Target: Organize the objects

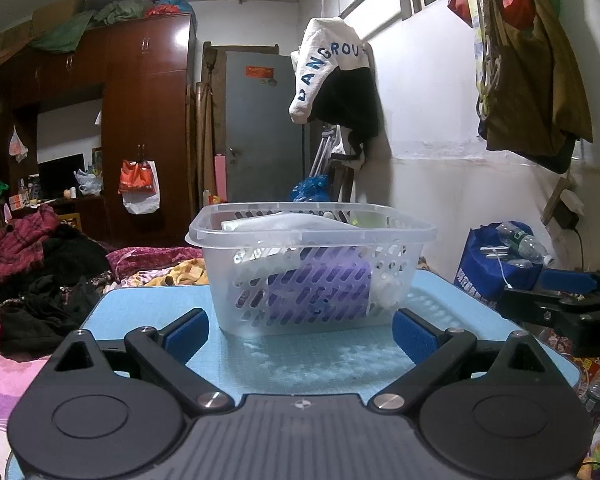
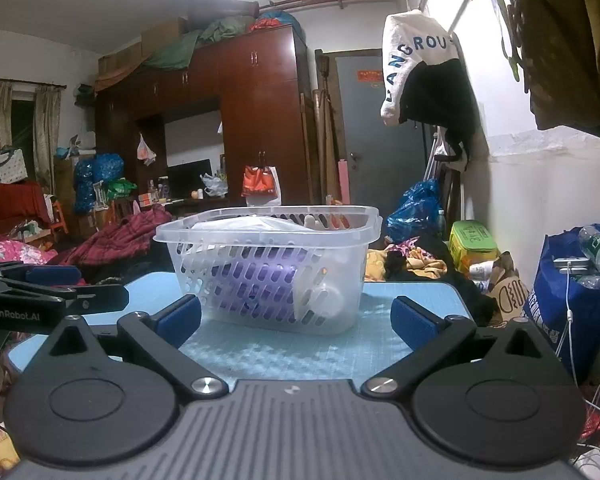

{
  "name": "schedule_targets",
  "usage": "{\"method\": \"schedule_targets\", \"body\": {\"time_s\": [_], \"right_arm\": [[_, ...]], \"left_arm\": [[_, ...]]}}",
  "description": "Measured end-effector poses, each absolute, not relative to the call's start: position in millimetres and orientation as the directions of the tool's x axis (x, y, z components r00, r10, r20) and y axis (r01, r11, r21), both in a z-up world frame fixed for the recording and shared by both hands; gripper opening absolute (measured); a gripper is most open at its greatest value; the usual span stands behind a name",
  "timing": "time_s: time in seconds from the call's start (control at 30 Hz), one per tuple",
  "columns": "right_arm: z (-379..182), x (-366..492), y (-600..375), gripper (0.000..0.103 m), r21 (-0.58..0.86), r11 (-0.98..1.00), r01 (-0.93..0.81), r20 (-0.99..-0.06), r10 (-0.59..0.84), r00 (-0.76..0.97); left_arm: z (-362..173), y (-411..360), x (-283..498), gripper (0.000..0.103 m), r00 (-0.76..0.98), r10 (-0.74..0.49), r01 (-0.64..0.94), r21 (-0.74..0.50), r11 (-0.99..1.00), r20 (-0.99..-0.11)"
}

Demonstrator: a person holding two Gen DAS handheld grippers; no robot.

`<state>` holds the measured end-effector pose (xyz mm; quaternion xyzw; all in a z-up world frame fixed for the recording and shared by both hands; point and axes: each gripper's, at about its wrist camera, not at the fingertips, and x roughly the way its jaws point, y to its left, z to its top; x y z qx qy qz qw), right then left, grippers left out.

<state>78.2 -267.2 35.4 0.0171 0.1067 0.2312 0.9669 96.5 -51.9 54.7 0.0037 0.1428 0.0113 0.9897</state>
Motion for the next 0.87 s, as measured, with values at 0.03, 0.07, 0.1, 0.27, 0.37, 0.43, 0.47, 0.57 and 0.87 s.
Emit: {"method": "schedule_targets", "body": {"time_s": [0.03,0.07,0.1,0.27,0.37,0.43,0.47,0.57,0.87], "right_arm": [[35.3,78.0,-267.1,0.103,0.082,0.892,-0.444,-0.198,0.451,0.87],[35.3,77.7,-267.1,0.103,0.082,0.892,-0.444,-0.197,0.451,0.87],[35.4,78.1,-267.2,0.103,0.083,0.892,-0.443,-0.198,0.451,0.87],[35.6,78.3,-267.3,0.103,0.084,0.892,-0.444,-0.198,0.451,0.87],[35.8,78.3,-267.4,0.103,0.083,0.892,-0.444,-0.198,0.451,0.87],[35.8,78.2,-267.3,0.103,0.082,0.892,-0.444,-0.198,0.451,0.87],[35.9,78.2,-267.3,0.103,0.082,0.892,-0.444,-0.198,0.451,0.87],[35.7,78.4,-267.0,0.103,0.082,0.892,-0.444,-0.198,0.451,0.87],[35.7,78.3,-267.1,0.103,0.082,0.892,-0.444,-0.199,0.451,0.87]], "left_arm": [[54.5,-52.1,97.2,0.1,0.959,0.022,-0.02,0.008,1.0,-0.283],[54.6,-52.3,97.7,0.1,0.959,0.021,-0.02,0.007,1.0,-0.284],[54.2,-52.5,98.0,0.1,0.958,0.022,-0.021,0.007,1.0,-0.285],[54.0,-52.6,100.5,0.1,0.957,0.018,-0.017,0.005,1.0,-0.291],[54.1,-53.6,100.7,0.1,0.957,0.025,-0.023,0.009,1.0,-0.288],[54.0,-53.9,100.5,0.1,0.958,0.026,-0.024,0.011,1.0,-0.286],[54.0,-53.9,100.5,0.1,0.958,0.026,-0.024,0.01,1.0,-0.284],[53.7,-53.6,99.9,0.1,0.96,0.022,-0.021,0.008,1.0,-0.278],[53.9,-53.3,96.3,0.1,0.97,0.021,-0.022,-0.002,1.0,-0.242]]}}
